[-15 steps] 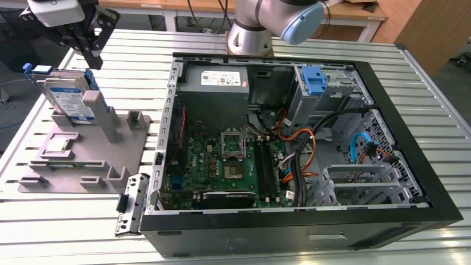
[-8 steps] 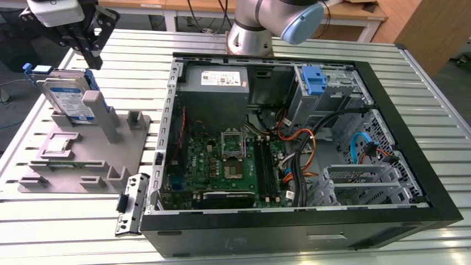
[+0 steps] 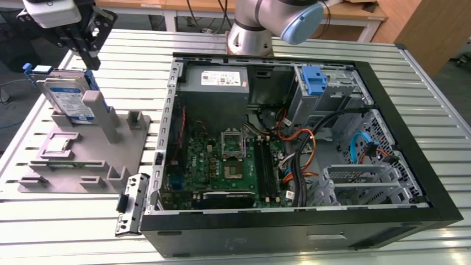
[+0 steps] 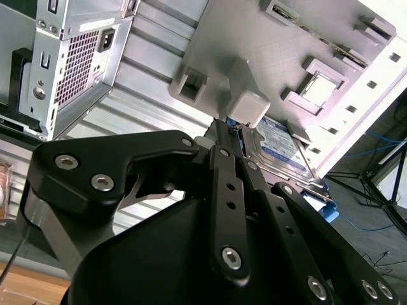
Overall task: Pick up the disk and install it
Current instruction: 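Reach for the disk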
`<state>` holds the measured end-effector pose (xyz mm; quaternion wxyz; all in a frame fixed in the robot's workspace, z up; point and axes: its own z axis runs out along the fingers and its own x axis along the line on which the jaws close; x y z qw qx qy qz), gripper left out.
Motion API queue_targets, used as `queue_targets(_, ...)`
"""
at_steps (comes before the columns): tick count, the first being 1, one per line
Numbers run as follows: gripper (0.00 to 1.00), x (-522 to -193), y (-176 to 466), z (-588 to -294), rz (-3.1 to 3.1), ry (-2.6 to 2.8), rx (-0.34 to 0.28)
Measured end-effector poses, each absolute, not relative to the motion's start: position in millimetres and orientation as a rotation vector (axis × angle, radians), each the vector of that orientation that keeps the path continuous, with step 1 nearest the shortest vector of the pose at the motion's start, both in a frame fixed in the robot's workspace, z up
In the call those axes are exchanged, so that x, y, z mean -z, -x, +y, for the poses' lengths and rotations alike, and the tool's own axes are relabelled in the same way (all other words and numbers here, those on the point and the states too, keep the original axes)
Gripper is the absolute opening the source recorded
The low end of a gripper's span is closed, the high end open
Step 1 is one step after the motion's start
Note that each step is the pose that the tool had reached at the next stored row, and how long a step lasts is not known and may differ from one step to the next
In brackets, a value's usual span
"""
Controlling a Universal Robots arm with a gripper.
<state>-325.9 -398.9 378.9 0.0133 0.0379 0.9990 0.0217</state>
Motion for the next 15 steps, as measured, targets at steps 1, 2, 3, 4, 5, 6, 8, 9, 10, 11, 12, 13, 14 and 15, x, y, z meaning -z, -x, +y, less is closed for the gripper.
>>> queue_targets(1, 0.11, -379, 327, -399, 3.112, -0.118, -0.068)
queue_targets(2, 0.11, -379, 327, -399, 3.112, -0.118, -0.068)
queue_targets(3, 0.11, -378, 328, -399, 3.112, -0.118, -0.068)
queue_targets(4, 0.11, -378, 330, -399, 3.112, -0.118, -0.068)
queue_targets(5, 0.11, -378, 331, -399, 3.112, -0.118, -0.068)
queue_targets(6, 0.11, -378, 332, -399, 3.112, -0.118, -0.068)
queue_targets(8, 0.11, -378, 334, -399, 3.112, -0.118, -0.068)
queue_targets(9, 0.11, -377, 336, -399, 3.112, -0.118, -0.068)
queue_targets(10, 0.11, -377, 338, -399, 3.112, -0.118, -0.068)
queue_targets(11, 0.11, -377, 340, -399, 3.112, -0.118, -0.068)
queue_targets(12, 0.11, -377, 342, -399, 3.112, -0.118, -0.068)
queue_targets(13, 0.11, -377, 344, -399, 3.112, -0.118, -0.068)
queue_targets(14, 0.11, -377, 346, -399, 3.112, -0.118, -0.068)
queue_targets(15, 0.11, -376, 348, -399, 3.112, -0.118, -0.068)
